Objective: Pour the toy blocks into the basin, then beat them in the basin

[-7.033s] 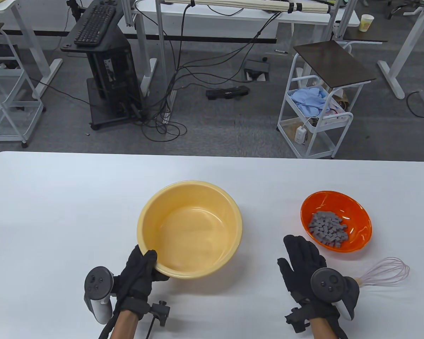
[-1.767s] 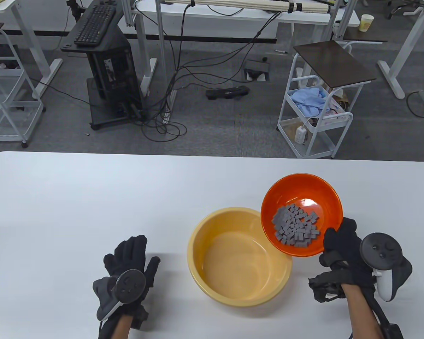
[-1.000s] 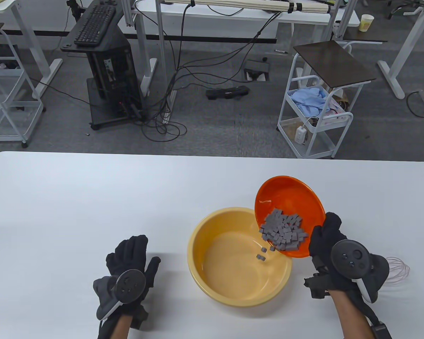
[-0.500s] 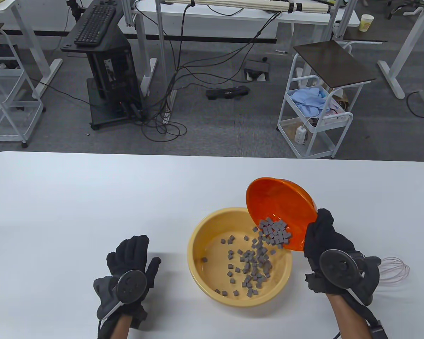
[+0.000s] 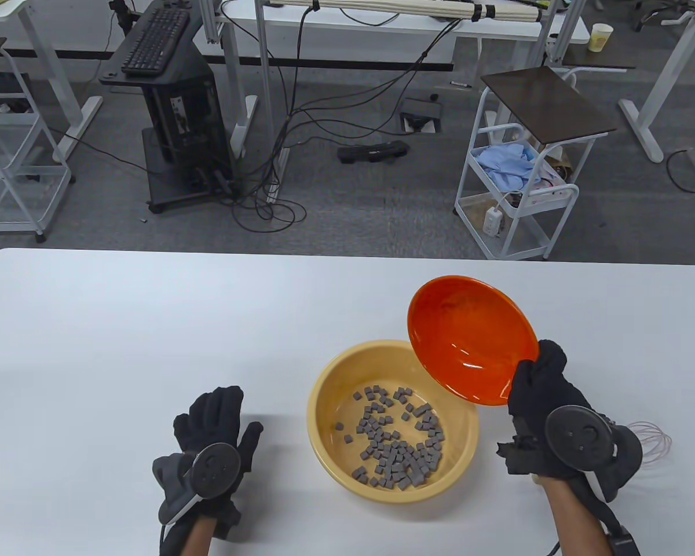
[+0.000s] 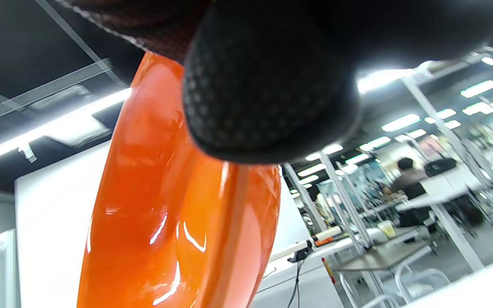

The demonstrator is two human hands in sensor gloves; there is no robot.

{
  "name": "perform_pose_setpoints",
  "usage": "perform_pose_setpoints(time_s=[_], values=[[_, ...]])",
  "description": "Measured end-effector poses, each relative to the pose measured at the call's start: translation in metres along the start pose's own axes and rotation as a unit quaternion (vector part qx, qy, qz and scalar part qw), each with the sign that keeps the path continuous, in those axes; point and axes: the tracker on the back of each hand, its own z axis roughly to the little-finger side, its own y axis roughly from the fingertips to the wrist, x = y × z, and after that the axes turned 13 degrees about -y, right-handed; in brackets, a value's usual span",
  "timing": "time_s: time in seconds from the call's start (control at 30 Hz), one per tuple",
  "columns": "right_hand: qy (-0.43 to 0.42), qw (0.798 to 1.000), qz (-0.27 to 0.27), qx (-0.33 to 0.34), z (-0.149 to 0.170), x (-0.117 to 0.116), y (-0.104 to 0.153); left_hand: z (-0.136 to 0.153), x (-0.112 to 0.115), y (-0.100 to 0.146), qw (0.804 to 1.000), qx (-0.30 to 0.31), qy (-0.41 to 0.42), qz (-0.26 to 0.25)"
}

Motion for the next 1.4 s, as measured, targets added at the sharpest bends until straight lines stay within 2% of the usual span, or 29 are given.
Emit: perform_pose_setpoints(time_s=[0.17,0.37,0.63,0.9,1.13,1.27,1.4], values=[[-0.085,0.989,0.019,-0.117,0.033,0.002,-0.012,0.000,-0.002,0.000,1.000,0.001,0.002,0.001],[-0.157,0.944,0.035,-0.287,0.092,-0.013,-0.016,0.000,-0.002,-0.001,1.000,0.001,-0.001,-0.001],[-0.146,0.902,0.056,-0.402,0.140,-0.041,-0.010,0.001,-0.002,-0.001,1.000,0.000,-0.004,0.003],[-0.183,0.865,0.067,-0.462,0.167,-0.065,-0.008,0.000,-0.001,-0.001,1.000,0.001,-0.009,0.007],[-0.272,0.825,0.054,-0.492,0.181,-0.084,-0.007,-0.001,-0.001,-0.001,1.000,0.000,-0.014,0.006],[-0.280,0.816,0.029,-0.504,0.183,-0.086,-0.006,-0.001,0.000,-0.001,1.000,0.002,-0.017,0.009],[-0.269,0.825,0.013,-0.497,0.181,-0.079,-0.003,-0.001,0.001,0.000,1.000,0.002,-0.016,0.010]])
